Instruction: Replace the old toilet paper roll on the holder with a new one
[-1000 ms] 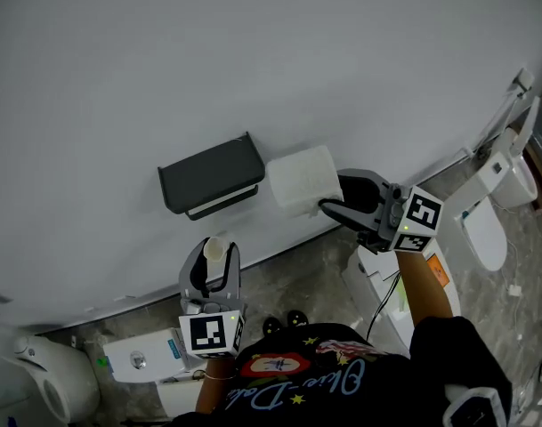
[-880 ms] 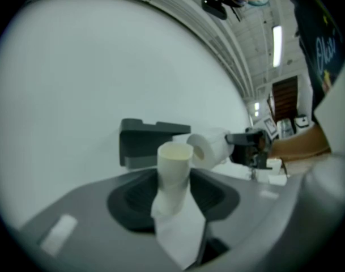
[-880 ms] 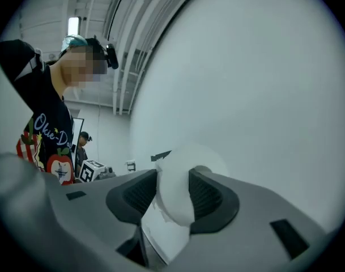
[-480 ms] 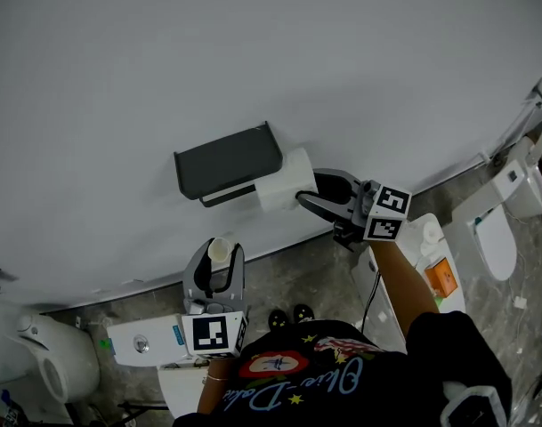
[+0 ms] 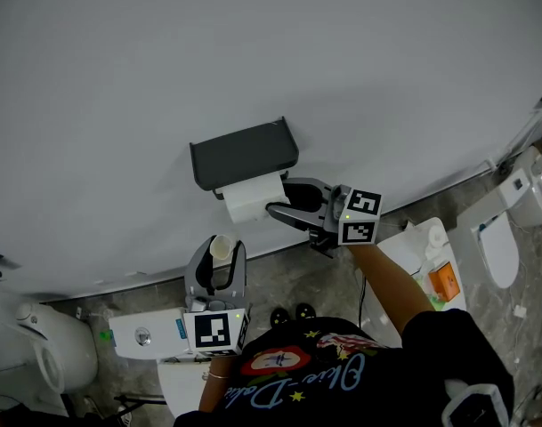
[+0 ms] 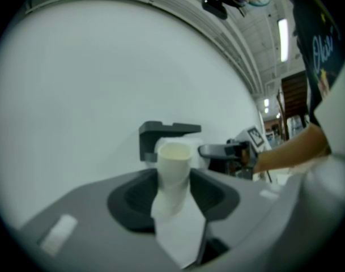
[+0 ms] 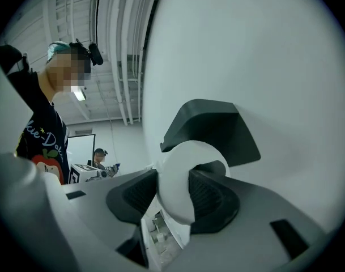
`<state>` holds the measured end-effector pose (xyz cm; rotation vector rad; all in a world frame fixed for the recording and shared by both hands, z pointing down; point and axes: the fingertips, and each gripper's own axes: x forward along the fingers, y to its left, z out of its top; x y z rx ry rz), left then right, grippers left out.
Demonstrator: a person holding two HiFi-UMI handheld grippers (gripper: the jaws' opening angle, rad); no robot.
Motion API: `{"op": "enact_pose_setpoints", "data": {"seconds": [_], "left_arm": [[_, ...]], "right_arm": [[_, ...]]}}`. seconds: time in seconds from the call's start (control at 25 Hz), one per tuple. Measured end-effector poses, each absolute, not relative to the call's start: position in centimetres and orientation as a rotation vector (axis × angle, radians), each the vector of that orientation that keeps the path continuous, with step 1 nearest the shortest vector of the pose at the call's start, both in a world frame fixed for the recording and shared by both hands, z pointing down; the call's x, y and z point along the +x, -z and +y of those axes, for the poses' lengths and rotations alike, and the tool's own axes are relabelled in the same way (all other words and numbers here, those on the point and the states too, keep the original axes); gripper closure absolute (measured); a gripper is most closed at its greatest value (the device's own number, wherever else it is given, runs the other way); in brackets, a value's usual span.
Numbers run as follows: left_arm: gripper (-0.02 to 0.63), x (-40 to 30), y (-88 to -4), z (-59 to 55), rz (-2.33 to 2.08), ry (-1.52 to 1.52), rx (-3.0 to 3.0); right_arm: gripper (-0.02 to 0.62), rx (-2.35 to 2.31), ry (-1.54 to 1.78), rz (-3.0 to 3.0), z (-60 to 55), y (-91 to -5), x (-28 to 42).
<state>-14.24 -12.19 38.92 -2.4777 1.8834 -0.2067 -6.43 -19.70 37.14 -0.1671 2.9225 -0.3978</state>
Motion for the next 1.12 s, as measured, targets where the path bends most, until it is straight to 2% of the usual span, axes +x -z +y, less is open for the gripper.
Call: {"op": "enact_pose_setpoints", "data": {"seconds": [0.52,0.6,0.88,0.92,0.96,1.12], "left_arm": [[0.431,-14.5,-39.6,-12.2,1.854,0.158,-2.527],[0.431,-14.4,-39.6,-12.4,1.843,0.176,-2.526],[0.431,-14.6,-40.2,-12.3,1.855,0.205,-2.537],[0.431,-14.6,-40.2,-12.3,1.855,0.216,-2.535],[0.431,-14.6,-40.2,-12.3,1.858,0.220,-2.533],[0.431,-14.3,-40.2,-12.2,1.854,0.244,-2.530]], "right_arm": [[0.400,-0.317,0.292,3.033,-19.3,-37.9,-7.1],[0.383,-0.382,0.241,3.070,-19.1,-38.2,-6.3],[0.387,-0.814,-0.004,2.884,-16.5,-36.2,-2.0],[0.456,-0.853,-0.013,2.874,-16.2,-36.2,-1.6],[0.581,-0.880,-0.013,2.866,-15.9,-36.3,-1.4],[0.581,-0.893,0.041,2.849,-15.1,-36.5,-1.4]]}}
